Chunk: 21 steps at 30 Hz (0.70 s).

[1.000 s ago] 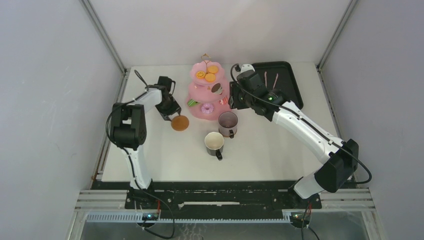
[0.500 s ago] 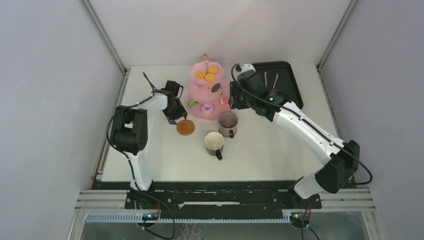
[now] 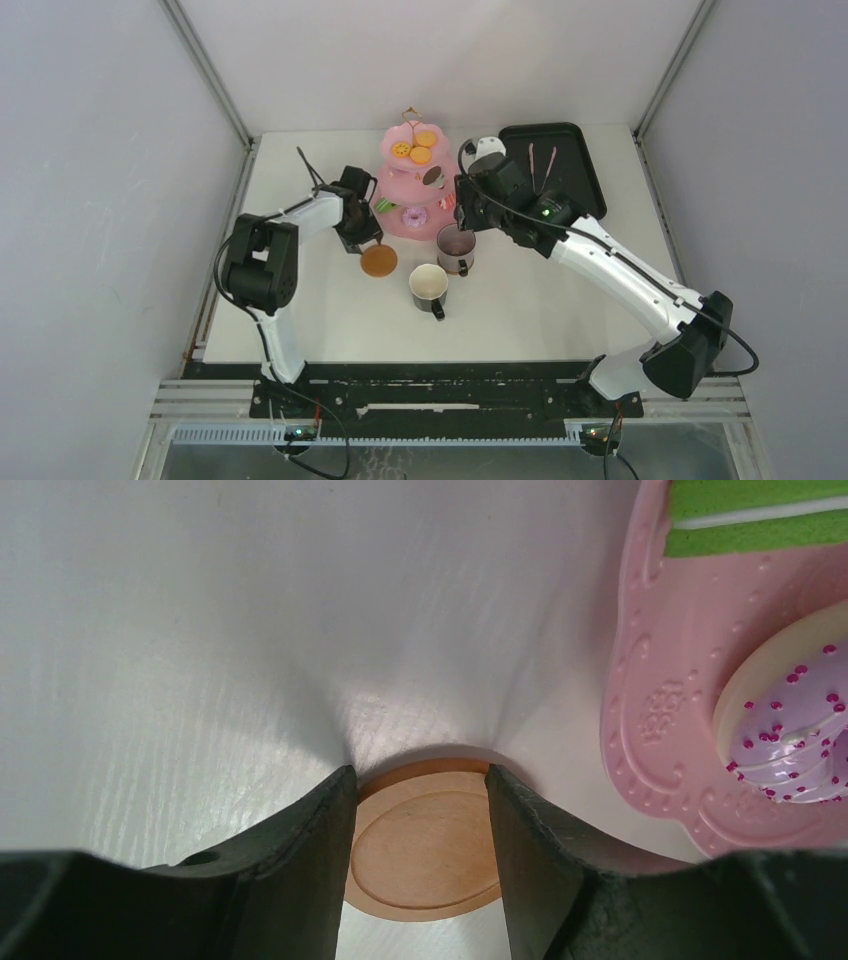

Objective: Serve the afternoon tea

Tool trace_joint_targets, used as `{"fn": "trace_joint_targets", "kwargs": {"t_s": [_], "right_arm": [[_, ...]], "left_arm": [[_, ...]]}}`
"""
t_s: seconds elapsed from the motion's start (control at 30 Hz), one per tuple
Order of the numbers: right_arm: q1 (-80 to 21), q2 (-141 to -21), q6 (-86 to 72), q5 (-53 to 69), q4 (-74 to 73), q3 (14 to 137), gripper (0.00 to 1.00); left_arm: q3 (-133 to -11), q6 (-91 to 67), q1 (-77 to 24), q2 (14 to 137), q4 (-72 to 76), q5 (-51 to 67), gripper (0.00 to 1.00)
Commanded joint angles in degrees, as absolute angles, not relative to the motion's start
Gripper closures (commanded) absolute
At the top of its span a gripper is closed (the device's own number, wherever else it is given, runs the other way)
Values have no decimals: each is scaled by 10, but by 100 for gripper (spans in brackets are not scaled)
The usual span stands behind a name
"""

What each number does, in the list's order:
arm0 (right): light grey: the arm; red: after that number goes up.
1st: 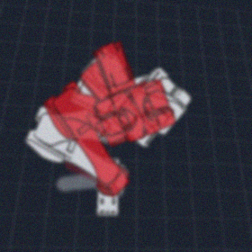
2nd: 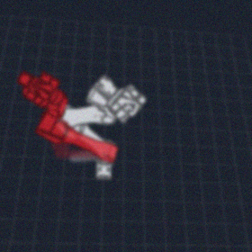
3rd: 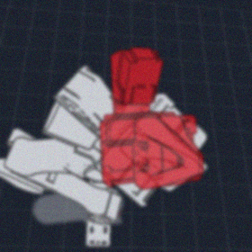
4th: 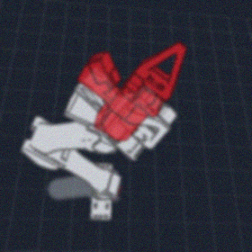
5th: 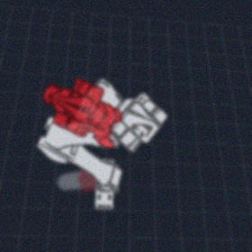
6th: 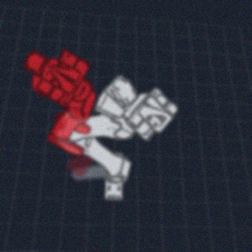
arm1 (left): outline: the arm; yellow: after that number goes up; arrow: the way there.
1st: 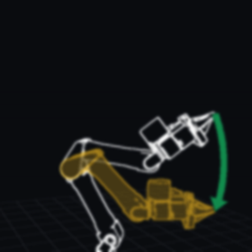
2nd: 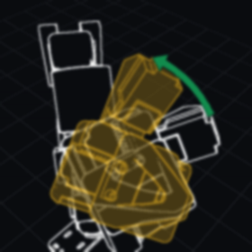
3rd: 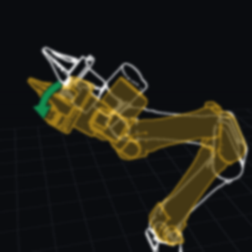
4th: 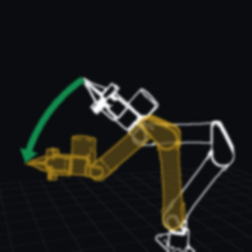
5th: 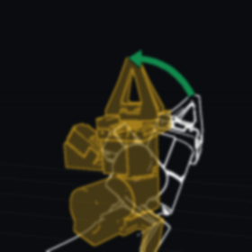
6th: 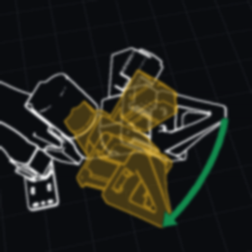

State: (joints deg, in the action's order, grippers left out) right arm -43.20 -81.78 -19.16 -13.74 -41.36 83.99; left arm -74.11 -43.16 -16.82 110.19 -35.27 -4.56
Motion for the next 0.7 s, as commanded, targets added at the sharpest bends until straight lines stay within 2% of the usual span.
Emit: {"fn": "trace_joint_targets", "kwargs": {"t_s": [0.0, 0.67], "right_arm": [[-471, -782, -183, -171, -431, 828, 53], [-653, -739, -274, -212, -465, 709, 52]], "left_arm": [[-717, -451, -181, 1118, -371, -30, 44], [-747, -487, -201, 1123, -359, -44, 43]]}}
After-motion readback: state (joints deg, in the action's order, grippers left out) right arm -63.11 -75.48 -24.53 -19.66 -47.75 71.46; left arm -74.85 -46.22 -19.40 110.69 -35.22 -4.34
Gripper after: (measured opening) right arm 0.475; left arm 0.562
